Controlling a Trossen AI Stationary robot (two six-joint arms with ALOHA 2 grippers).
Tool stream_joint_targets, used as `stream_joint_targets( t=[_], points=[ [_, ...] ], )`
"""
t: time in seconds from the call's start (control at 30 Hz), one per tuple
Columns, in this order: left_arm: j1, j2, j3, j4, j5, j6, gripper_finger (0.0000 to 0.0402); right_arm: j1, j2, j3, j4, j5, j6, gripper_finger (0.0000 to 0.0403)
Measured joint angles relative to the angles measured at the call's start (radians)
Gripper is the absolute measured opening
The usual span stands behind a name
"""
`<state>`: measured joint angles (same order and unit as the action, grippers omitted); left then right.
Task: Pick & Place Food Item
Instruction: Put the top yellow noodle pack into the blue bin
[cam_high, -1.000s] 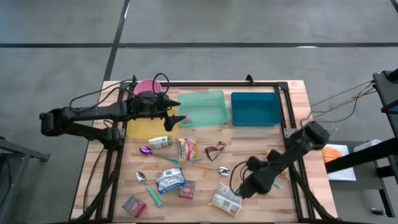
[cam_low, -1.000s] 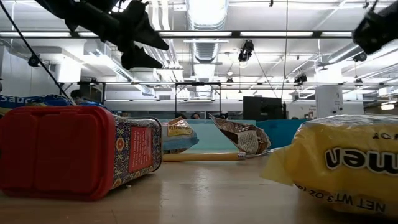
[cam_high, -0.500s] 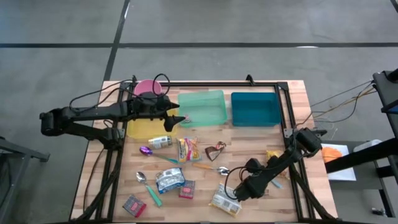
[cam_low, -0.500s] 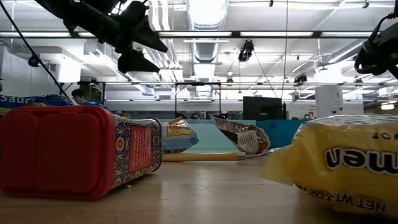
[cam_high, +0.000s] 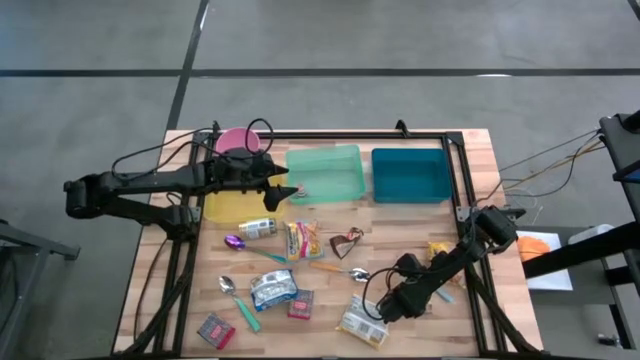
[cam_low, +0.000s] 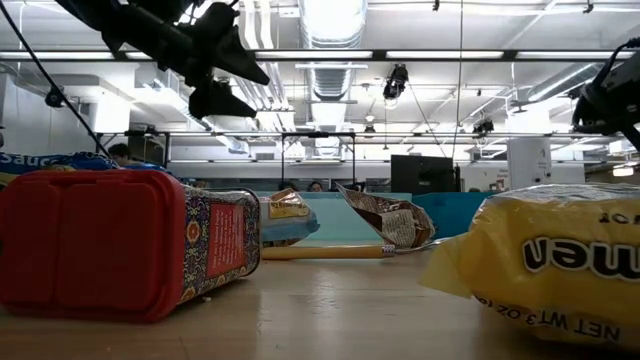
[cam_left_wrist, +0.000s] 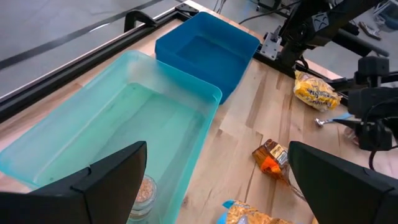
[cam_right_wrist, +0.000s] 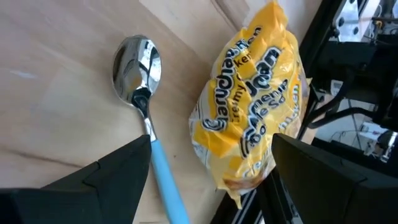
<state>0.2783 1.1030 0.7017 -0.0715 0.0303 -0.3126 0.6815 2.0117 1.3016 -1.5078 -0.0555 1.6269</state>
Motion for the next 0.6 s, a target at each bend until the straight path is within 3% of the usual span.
stream_joint_targets(
  t=[0.23, 0.6],
  points=[
    [0.0, 0.0, -0.001, 0.0, 0.0, -0.003, 0.0397, 0.0, 0.0, -0.027, 0.001, 0.008, -0.005, 0.0313],
    [0.0, 0.0, -0.001, -0.004, 0.0, -0.002, 0.0397, 0.001, -0.001, -0.062, 0.087, 0.002, -0.006, 0.0144]
  ],
)
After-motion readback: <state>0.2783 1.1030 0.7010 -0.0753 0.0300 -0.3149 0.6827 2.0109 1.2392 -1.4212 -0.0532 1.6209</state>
